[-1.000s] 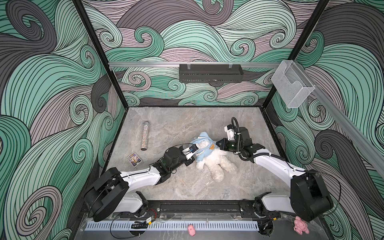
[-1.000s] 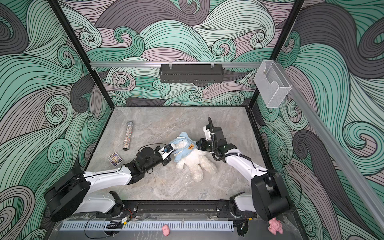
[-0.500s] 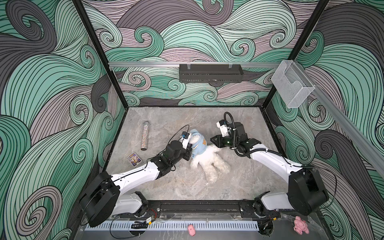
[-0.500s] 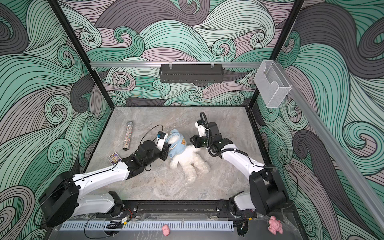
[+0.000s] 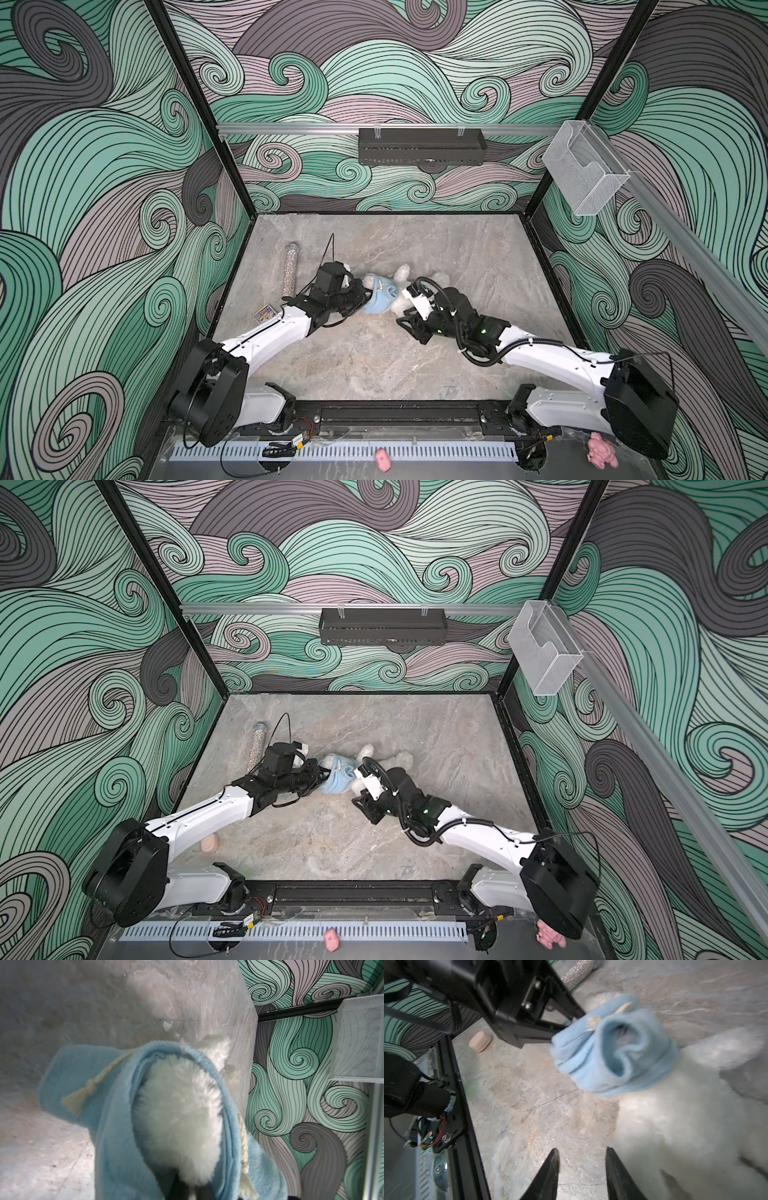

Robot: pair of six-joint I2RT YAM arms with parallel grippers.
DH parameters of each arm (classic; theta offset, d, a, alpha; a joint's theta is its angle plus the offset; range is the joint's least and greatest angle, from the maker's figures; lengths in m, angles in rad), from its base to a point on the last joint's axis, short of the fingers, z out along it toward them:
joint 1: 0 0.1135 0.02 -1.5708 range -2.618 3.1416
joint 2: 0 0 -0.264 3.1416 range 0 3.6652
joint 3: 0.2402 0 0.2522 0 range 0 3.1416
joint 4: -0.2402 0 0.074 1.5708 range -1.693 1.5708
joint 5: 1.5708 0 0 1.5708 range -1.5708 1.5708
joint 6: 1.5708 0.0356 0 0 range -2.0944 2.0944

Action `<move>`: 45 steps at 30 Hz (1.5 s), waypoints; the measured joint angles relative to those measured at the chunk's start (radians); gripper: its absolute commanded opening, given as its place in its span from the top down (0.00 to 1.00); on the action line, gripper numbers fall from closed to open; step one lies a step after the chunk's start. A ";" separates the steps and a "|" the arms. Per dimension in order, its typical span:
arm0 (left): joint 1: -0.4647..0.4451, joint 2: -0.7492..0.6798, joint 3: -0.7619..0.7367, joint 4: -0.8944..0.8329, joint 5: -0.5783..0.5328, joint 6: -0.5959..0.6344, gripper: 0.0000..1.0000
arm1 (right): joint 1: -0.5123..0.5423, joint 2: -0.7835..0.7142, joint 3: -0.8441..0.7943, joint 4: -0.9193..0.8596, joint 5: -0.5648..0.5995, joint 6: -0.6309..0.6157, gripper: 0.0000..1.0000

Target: Dress the teddy bear

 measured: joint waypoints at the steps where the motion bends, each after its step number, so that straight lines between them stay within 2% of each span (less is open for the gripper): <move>1: 0.000 0.000 0.000 0.000 0.017 -0.021 1.00 | 0.017 0.023 0.000 0.020 0.006 0.023 0.69; 5: 0.000 0.000 0.000 0.000 0.055 -0.077 1.00 | 0.055 0.121 0.006 0.087 0.085 0.111 0.78; 9: 0.000 -0.003 0.000 0.000 0.073 -0.099 1.00 | 0.056 0.161 -0.004 0.152 0.153 0.167 0.74; 15: 0.001 -0.004 0.000 0.000 0.081 -0.106 1.00 | 0.035 0.198 -0.006 0.280 0.152 0.209 0.75; 25: 0.003 -0.015 0.000 0.004 0.081 -0.107 1.00 | 0.010 0.228 -0.006 0.319 0.152 0.224 0.80; 33: 0.003 -0.013 -0.002 0.064 0.103 -0.154 1.00 | -0.016 0.259 -0.006 0.380 0.150 0.248 0.77; 39: 0.005 0.007 -0.002 0.131 0.118 -0.201 1.00 | -0.035 0.281 -0.015 0.466 0.135 0.247 0.84; 44: 0.005 0.014 -0.007 0.154 0.123 -0.221 1.00 | -0.045 0.265 -0.072 0.563 0.127 0.234 1.00; 45: 0.005 0.014 -0.011 0.156 0.124 -0.226 1.00 | -0.047 0.257 -0.084 0.575 0.125 0.229 1.00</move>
